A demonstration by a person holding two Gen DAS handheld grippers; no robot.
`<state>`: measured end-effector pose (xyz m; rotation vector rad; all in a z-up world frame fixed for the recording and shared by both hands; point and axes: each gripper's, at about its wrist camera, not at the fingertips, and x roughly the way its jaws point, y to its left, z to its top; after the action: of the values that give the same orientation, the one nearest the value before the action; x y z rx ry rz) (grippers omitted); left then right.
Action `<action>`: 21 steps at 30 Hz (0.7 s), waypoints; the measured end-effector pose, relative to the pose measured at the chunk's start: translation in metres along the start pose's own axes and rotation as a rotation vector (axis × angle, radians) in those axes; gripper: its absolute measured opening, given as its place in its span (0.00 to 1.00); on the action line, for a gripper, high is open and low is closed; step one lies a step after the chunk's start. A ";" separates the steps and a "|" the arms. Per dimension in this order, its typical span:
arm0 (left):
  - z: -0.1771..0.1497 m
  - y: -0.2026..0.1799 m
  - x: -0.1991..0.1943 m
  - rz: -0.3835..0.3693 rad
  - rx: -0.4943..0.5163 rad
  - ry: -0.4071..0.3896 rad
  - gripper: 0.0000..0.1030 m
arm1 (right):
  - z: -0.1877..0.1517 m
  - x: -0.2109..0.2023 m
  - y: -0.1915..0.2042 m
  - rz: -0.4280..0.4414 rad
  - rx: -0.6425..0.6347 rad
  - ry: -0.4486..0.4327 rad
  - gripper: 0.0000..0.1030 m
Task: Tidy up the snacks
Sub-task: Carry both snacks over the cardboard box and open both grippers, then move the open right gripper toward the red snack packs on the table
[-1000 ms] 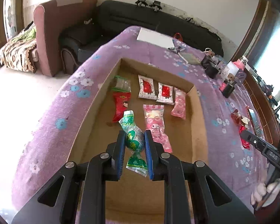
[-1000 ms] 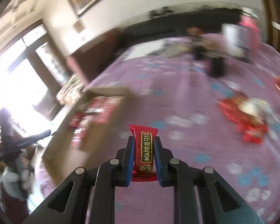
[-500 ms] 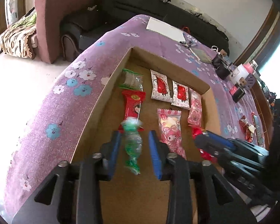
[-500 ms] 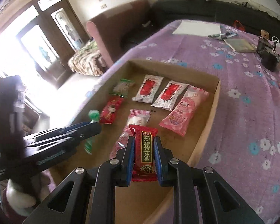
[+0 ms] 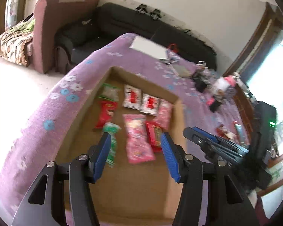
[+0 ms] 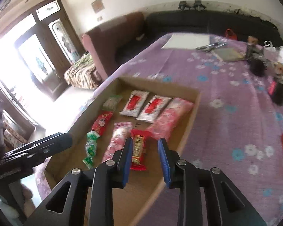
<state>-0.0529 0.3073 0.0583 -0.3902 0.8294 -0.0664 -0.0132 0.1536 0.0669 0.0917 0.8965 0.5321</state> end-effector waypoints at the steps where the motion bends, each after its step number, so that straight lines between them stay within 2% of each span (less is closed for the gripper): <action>1: -0.006 -0.010 -0.004 -0.020 0.006 -0.007 0.61 | -0.001 -0.006 -0.008 -0.005 0.011 -0.006 0.28; 2: -0.009 -0.015 -0.006 -0.031 0.010 -0.009 0.65 | -0.003 -0.014 -0.021 -0.014 0.029 -0.014 0.28; 5: -0.023 -0.038 -0.010 -0.083 0.039 0.005 0.65 | -0.008 -0.034 -0.066 -0.069 0.083 -0.028 0.28; 11: -0.047 -0.075 -0.001 -0.145 0.093 0.058 0.65 | 0.000 -0.066 -0.195 -0.322 0.250 -0.055 0.29; 14: -0.052 -0.087 0.007 -0.143 0.107 0.080 0.65 | 0.006 -0.067 -0.242 -0.435 0.283 -0.037 0.31; 17: -0.055 -0.092 0.012 -0.136 0.110 0.099 0.65 | 0.011 -0.053 -0.278 -0.451 0.334 0.005 0.31; 21: -0.059 -0.093 0.011 -0.121 0.113 0.103 0.65 | 0.010 -0.033 -0.287 -0.367 0.362 0.049 0.27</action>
<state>-0.0797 0.2004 0.0485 -0.3322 0.8988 -0.2463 0.0932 -0.1095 0.0130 0.2376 1.0230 0.0274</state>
